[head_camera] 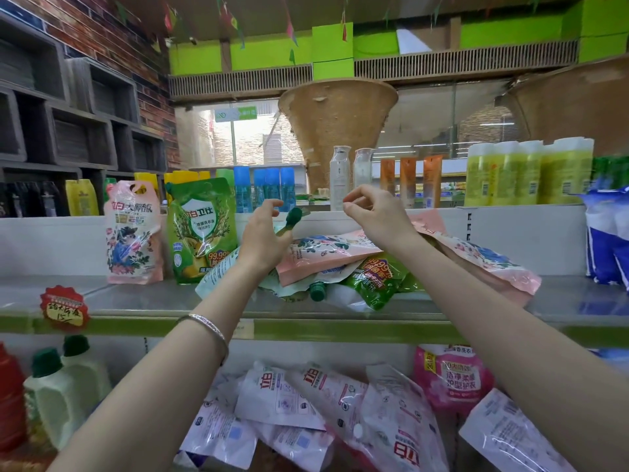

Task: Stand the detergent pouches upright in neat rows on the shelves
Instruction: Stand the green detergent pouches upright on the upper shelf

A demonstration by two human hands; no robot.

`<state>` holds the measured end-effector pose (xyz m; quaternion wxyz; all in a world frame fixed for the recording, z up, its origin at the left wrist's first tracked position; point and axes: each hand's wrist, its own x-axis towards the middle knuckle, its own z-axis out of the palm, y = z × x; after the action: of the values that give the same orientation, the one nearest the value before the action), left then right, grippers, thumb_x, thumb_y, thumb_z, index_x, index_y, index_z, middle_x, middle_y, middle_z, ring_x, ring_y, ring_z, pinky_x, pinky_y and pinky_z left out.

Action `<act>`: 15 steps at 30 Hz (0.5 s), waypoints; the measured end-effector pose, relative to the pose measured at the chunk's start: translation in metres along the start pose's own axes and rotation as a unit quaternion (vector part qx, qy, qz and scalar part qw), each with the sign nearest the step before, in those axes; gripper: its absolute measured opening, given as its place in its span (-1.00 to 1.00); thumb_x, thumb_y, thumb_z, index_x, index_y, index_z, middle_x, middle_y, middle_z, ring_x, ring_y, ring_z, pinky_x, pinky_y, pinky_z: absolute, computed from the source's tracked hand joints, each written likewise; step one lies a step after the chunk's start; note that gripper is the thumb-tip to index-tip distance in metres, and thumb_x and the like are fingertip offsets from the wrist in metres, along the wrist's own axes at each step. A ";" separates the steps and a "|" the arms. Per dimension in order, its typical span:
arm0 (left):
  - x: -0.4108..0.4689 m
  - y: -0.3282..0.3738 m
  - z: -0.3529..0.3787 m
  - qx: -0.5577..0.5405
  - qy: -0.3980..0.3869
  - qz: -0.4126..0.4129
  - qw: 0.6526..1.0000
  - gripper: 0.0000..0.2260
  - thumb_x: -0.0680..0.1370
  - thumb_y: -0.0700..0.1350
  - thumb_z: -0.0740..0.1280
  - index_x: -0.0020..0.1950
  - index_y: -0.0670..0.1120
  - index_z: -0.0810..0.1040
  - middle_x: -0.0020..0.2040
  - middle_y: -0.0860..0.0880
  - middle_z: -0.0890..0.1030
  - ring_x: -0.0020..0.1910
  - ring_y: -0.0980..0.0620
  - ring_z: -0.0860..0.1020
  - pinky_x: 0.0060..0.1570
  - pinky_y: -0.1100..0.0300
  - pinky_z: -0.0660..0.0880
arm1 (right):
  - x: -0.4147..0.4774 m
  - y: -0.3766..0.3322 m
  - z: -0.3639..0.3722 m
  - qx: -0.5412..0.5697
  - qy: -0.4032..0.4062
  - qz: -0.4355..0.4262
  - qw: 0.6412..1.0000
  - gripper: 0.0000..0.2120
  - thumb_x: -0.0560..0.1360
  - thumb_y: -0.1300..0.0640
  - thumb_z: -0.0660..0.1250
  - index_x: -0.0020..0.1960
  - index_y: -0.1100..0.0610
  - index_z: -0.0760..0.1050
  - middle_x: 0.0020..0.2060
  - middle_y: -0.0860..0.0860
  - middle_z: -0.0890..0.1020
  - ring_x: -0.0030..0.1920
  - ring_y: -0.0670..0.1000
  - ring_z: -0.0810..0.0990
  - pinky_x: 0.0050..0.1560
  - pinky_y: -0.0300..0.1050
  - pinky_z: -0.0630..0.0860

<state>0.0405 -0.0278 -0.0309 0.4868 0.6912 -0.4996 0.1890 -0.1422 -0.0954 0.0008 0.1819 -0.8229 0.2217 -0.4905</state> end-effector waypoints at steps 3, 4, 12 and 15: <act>0.005 -0.008 0.007 0.049 -0.021 -0.014 0.998 -0.49 0.48 -0.17 0.35 0.40 -0.11 0.30 0.33 -0.12 0.42 0.33 -0.06 0.37 0.34 0.07 0.31 | 0.005 0.000 0.005 0.000 -0.013 0.005 1.000 -0.78 0.55 0.08 0.23 0.13 0.15 0.51 -0.01 0.06 0.59 -0.01 0.02 0.54 -0.03 -0.12 0.49; 0.006 -0.011 0.008 0.060 -0.029 -0.027 0.997 -0.47 0.48 -0.17 0.35 0.42 -0.12 0.28 0.36 -0.12 0.40 0.35 -0.07 0.35 0.36 0.06 0.30 | 0.007 0.000 0.007 0.000 -0.017 0.007 1.000 -0.78 0.55 0.07 0.23 0.13 0.14 0.51 0.00 0.07 0.60 0.00 0.03 0.54 0.00 -0.10 0.49; 0.009 -0.022 0.009 0.089 -0.103 -0.134 0.982 -0.48 0.49 -0.11 0.31 0.44 0.00 0.29 0.36 -0.14 0.45 0.27 -0.16 0.45 0.27 -0.04 0.41 | 0.014 0.006 0.020 -0.022 -0.084 0.017 0.996 -0.73 0.57 0.09 0.20 0.23 0.16 0.45 0.14 0.10 0.56 0.00 0.01 0.48 -0.12 -0.19 0.42; 0.008 -0.023 0.013 0.057 -0.100 -0.138 0.984 -0.57 0.54 -0.08 0.27 0.42 0.01 0.35 0.33 -0.15 0.48 0.25 -0.15 0.47 0.23 0.02 0.43 | 0.015 0.012 0.026 -0.039 -0.097 0.021 0.994 -0.73 0.57 0.08 0.21 0.23 0.14 0.45 0.15 0.10 0.56 0.01 0.00 0.48 -0.05 -0.15 0.41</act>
<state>0.0616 -0.0422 -0.0421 0.4151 0.7959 -0.4338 0.0779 -0.1151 -0.1113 -0.0065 0.1809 -0.8680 0.2395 -0.3956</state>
